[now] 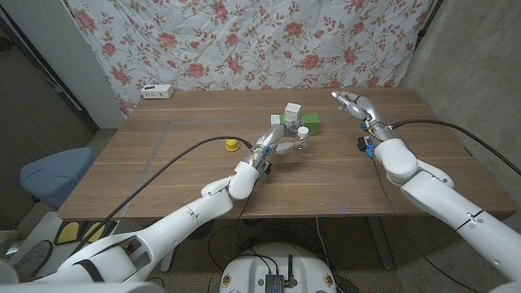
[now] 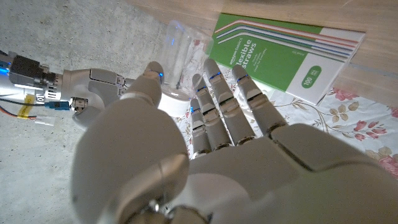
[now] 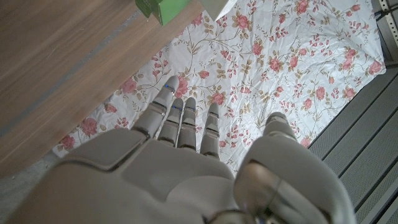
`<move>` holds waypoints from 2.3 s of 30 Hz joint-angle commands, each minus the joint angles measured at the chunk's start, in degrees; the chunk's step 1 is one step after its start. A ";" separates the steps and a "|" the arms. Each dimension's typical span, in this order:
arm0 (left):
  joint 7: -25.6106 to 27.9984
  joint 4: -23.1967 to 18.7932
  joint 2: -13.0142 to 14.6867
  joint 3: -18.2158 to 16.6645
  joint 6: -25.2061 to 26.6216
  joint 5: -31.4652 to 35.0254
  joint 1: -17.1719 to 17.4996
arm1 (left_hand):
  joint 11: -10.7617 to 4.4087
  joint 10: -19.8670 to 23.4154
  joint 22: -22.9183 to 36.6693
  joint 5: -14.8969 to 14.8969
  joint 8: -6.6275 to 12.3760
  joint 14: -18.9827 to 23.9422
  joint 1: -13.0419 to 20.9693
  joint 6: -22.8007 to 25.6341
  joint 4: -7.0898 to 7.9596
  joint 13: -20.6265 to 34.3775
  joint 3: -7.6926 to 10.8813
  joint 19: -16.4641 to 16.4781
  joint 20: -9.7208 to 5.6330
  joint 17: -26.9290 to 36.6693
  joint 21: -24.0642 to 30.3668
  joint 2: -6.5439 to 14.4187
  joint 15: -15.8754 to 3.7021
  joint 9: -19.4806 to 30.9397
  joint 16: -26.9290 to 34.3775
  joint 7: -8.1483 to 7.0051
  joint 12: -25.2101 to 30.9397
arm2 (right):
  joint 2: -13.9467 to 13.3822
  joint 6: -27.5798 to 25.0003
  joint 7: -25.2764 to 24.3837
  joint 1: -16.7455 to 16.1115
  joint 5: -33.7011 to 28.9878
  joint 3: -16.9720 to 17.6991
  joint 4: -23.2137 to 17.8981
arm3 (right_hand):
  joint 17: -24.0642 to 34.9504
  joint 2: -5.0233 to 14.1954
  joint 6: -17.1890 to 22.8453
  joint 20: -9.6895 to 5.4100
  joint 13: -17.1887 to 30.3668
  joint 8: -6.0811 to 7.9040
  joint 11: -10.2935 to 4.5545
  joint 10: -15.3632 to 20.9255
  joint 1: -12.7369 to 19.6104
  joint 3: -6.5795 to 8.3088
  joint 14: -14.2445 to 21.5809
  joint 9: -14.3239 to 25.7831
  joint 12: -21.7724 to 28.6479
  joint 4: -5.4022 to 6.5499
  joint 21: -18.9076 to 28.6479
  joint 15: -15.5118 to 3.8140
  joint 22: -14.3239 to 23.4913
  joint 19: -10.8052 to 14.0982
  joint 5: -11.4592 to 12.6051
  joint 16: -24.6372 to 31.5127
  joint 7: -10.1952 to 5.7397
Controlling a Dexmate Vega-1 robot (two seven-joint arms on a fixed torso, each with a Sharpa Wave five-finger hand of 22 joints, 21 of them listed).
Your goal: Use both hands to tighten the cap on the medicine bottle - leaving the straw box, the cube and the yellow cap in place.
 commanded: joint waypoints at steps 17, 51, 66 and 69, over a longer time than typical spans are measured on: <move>-0.60 -5.76 2.54 -1.92 5.03 -1.20 4.22 | -3.47 1.60 0.12 0.07 -0.28 -2.87 0.86 -1.12 -0.08 0.17 -2.03 -5.94 2.83 0.30 -0.71 -0.71 -5.68 0.18 0.06 -0.64 -0.05 | 5.93 12.99 7.44 0.56 12.35 0.58 10.40 | 0.17 0.12 -7.63 -2.25 -0.24 -0.72 -1.16 -5.85 -5.24 -0.62 -7.11 -0.49 -0.67 2.31 -0.54 -1.66 0.05 -8.66 0.61 -1.04 -0.77; 2.18 -4.92 4.08 -2.26 3.21 0.03 6.56 | -4.56 1.84 0.05 0.23 -0.05 -3.92 0.61 -1.13 0.51 0.03 -3.43 -7.58 1.53 0.29 -0.14 -0.17 -5.53 0.11 0.31 -1.17 0.27 | 13.16 23.78 9.32 1.71 15.93 -0.96 18.24 | -0.26 0.02 -8.39 -2.93 -0.34 0.24 -2.07 -5.73 -6.66 -0.53 -7.33 -0.73 0.11 2.49 0.29 -2.59 0.01 -9.82 0.93 -0.24 -0.23; 2.65 -2.61 3.88 -2.18 1.45 0.02 5.92 | -4.28 1.67 0.03 0.31 -0.09 -4.53 0.73 -1.20 0.44 -0.01 -3.74 -7.57 1.67 0.27 0.09 -0.24 -5.74 0.10 0.15 -1.25 0.23 | 16.13 26.03 12.15 2.94 19.91 -1.66 22.62 | -0.24 0.11 -10.47 -3.32 -0.38 -0.38 -1.88 -6.72 -7.37 -0.48 -8.00 -0.79 -0.23 2.73 0.12 -2.63 0.00 -10.50 1.00 -0.37 -0.34; 2.65 -2.18 3.72 -2.19 1.43 -0.10 5.76 | -3.82 1.59 0.03 0.31 -0.09 -4.68 0.89 -1.22 0.36 -0.02 -3.85 -7.40 1.98 0.31 0.18 -0.26 -5.81 0.10 0.18 -1.22 0.22 | 16.72 26.29 12.52 3.05 20.72 -1.73 23.48 | -0.23 0.13 -10.59 -3.52 -0.39 -0.38 -2.10 -6.72 -7.49 -0.49 -7.88 -0.79 -0.22 2.79 0.20 -2.72 0.00 -10.32 1.01 -0.30 -0.31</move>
